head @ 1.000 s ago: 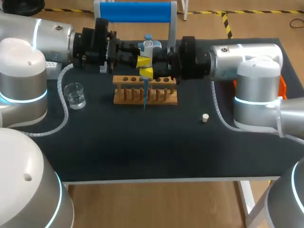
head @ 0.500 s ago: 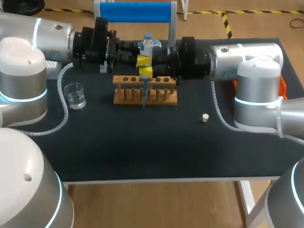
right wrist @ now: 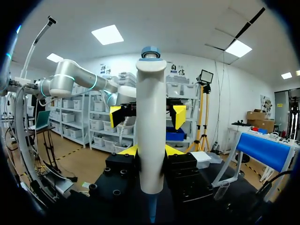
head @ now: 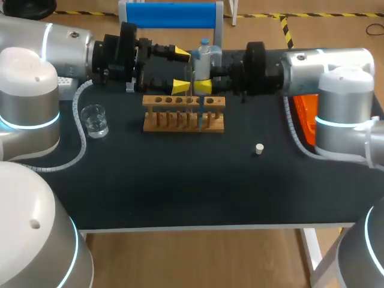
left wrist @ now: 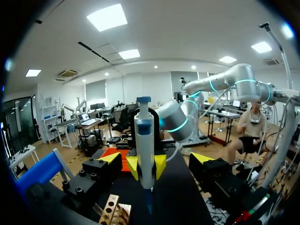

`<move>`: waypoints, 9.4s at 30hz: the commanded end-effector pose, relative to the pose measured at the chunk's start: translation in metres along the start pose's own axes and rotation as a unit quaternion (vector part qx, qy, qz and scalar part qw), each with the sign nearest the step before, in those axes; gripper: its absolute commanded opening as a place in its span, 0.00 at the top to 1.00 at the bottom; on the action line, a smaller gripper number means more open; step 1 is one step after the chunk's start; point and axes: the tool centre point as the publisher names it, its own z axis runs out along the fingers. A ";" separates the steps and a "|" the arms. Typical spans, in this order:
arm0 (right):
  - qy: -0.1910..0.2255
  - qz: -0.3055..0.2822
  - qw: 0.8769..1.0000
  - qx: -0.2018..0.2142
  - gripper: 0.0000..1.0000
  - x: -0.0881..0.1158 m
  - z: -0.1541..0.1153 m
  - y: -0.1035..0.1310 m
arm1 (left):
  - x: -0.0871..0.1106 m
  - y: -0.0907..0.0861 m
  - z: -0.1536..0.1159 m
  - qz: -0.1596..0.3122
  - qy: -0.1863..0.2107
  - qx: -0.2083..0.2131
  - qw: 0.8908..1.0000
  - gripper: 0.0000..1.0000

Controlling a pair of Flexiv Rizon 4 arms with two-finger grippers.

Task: Invert the test tube, pick up the pipette, mount the tip to pipette, aspirate from beaker and dispense into the tube, eject the tip, return the pipette, and cap with the stopper.

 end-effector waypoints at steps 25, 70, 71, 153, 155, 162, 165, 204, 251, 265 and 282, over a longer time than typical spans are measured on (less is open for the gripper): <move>0.028 -0.009 1.000 0.008 1.00 -0.053 -0.246 0.036 | 0.000 0.000 0.000 0.000 0.000 0.000 1.000 0.00; 0.014 0.034 0.999 0.008 1.00 -0.097 -0.371 0.015 | 0.000 0.000 0.000 0.000 0.000 0.000 1.000 0.00; 0.015 0.034 0.999 0.009 1.00 -0.097 -0.371 0.014 | 0.000 0.000 0.000 0.000 0.000 0.000 1.000 0.00; 0.050 0.025 0.998 0.007 1.00 -0.093 -0.373 0.027 | -0.035 -0.051 0.126 0.001 0.004 -0.025 1.000 0.00; 0.050 0.025 0.998 0.007 1.00 -0.093 -0.373 0.027 | -0.040 -0.058 0.138 0.000 -0.001 -0.025 1.000 0.00; 0.050 0.025 0.998 0.007 1.00 -0.093 -0.373 0.027 | -0.059 -0.074 0.175 -0.003 -0.009 -0.032 0.999 0.00; 0.050 0.025 0.998 0.007 1.00 -0.093 -0.373 0.027 | -0.069 -0.079 0.184 -0.001 -0.010 -0.031 0.999 0.00; 0.050 0.025 0.998 0.007 1.00 -0.093 -0.373 0.027 | -0.121 -0.105 0.241 -0.014 -0.038 -0.039 0.998 1.00; 0.050 0.025 0.998 0.007 1.00 -0.093 -0.373 0.027 | -0.152 -0.139 0.321 -0.031 -0.022 0.020 0.999 1.00; 0.050 0.025 0.998 0.007 1.00 -0.093 -0.373 0.027 | -0.165 -0.150 0.341 -0.017 -0.016 0.037 0.999 1.00; 0.050 0.025 0.998 0.007 1.00 -0.093 -0.373 0.027 | -0.163 -0.144 0.359 -0.024 0.002 0.044 0.999 1.00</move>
